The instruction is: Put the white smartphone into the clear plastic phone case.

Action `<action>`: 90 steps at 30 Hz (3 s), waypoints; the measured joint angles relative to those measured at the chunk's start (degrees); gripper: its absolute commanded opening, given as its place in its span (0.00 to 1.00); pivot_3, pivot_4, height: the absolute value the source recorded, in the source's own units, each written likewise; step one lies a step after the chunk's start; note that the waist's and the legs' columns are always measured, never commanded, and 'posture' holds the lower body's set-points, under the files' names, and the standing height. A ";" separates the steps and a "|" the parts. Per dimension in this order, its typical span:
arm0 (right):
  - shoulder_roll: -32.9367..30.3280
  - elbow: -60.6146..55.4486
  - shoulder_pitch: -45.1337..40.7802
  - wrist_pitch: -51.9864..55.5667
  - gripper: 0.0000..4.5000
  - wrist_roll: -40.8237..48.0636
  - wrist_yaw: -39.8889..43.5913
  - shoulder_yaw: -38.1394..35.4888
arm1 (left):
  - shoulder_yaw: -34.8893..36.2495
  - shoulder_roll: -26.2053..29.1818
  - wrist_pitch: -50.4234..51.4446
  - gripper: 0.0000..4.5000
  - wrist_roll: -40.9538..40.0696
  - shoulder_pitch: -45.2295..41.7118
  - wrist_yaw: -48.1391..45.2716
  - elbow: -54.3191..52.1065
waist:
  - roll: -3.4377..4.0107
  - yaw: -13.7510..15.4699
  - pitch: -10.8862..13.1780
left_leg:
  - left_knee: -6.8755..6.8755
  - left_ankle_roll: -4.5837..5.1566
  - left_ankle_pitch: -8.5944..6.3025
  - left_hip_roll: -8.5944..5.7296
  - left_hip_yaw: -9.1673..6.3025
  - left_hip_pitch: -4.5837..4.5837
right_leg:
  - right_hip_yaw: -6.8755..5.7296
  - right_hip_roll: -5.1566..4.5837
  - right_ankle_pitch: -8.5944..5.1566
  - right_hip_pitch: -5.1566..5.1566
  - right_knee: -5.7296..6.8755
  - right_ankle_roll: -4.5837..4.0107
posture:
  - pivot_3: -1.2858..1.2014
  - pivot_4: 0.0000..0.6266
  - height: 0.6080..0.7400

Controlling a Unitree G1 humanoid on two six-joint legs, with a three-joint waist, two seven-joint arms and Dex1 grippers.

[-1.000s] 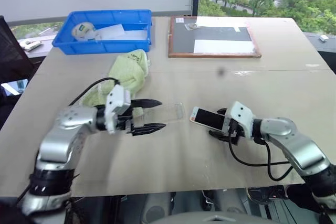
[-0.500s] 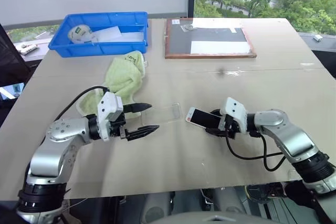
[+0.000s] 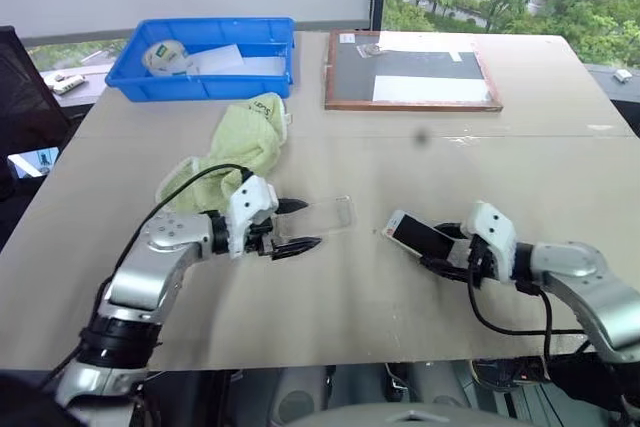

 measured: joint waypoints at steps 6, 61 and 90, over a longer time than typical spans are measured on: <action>-0.06 -5.69 3.97 1.57 0.66 2.42 -2.56 -5.13 | -4.13 -2.21 -2.24 0.86 2.89 -5.40 -1.79 7.68 | 0.00 -0.60 0.00 | 0.01 0.00 0.00 0.01 0.00 -0.01 | 0.02 0.00 0.00 0.00 -0.01 0.00 | 0.52 0.24 1.00; -6.67 -16.09 13.45 2.59 0.66 12.26 -4.72 -19.33 | -24.60 -22.97 10.07 0.58 10.39 -27.78 -12.79 19.95 | -0.03 -1.06 0.00 | 0.16 0.02 0.01 -0.15 -0.13 -0.02 | 0.08 0.13 0.00 0.08 0.04 0.02 | 0.52 0.24 1.00; -7.84 11.09 -18.45 -11.09 0.66 -5.96 12.65 13.35 | 7.51 -1.72 7.64 1.00 -9.49 5.63 -6.07 -12.15 | 0.04 -0.80 0.07 | 0.16 0.01 0.01 -0.01 -0.06 0.00 | 0.07 0.01 0.00 0.06 0.05 0.01 | 0.52 0.24 1.00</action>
